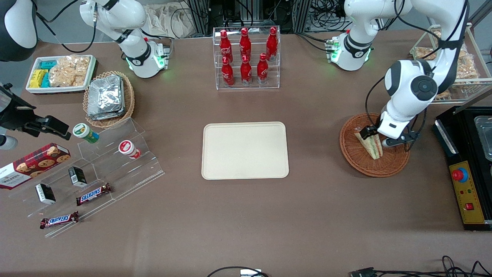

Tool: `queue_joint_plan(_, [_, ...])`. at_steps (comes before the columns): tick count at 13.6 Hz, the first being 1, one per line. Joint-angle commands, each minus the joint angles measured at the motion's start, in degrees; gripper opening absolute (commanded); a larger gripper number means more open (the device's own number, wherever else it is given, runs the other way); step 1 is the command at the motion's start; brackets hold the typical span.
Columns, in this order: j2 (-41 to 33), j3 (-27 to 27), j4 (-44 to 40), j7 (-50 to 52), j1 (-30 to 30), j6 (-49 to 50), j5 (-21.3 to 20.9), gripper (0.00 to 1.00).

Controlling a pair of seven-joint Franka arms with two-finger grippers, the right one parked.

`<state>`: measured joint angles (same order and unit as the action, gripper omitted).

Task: Place sandwich from basket to tray
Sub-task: 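Close the left gripper on the sandwich and lift it from the basket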

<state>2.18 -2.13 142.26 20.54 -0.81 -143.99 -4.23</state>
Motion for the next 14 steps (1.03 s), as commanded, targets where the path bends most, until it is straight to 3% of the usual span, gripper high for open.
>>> queue_joint_plan(1, [2.1,0.0,0.7,1.3,0.2,-3.6,-1.1,1.00])
queue_joint_plan(4, [4.3,0.1,0.6,1.3,0.2,-5.2,-1.1,1.00])
queue_joint_plan(5, [4.8,0.1,0.6,1.2,0.2,-5.3,-1.1,0.92])
queue_joint_plan(7, [4.7,0.1,0.7,1.2,0.3,-5.3,-2.4,0.18])
queue_joint_plan(8, [4.8,0.1,0.6,1.2,0.2,-5.2,-2.4,0.05])
queue_joint_plan(12, [2.6,0.1,0.7,0.6,0.2,-3.6,-2.5,0.03])
queue_joint_plan(14, [-0.8,0.0,0.1,0.6,0.2,2.4,-2.5,0.02])
